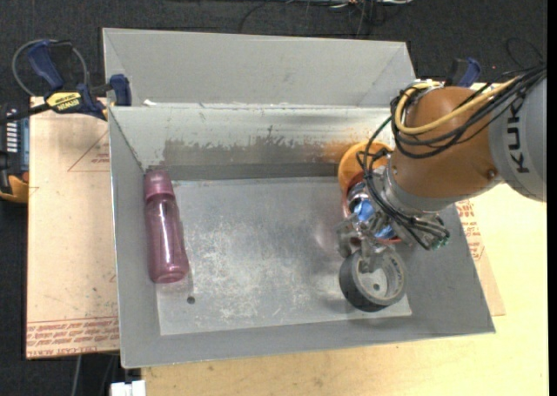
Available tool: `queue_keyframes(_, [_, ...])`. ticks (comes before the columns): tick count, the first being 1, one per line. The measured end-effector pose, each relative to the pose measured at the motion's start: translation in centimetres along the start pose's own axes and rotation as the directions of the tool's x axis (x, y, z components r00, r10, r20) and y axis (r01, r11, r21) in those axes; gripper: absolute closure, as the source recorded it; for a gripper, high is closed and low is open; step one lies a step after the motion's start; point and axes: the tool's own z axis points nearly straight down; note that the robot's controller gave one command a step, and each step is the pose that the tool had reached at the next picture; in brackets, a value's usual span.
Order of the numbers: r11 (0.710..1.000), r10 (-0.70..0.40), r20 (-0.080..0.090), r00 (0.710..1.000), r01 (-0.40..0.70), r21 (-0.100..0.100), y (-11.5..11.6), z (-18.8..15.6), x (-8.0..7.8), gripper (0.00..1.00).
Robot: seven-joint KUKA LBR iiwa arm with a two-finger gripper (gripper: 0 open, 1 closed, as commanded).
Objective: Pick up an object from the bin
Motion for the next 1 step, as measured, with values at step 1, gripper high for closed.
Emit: queue_keyframes(1, [0.988, 0.153, 0.028, 0.988, -0.153, 0.007, 1.03, -5.47, -3.1, 1.0])
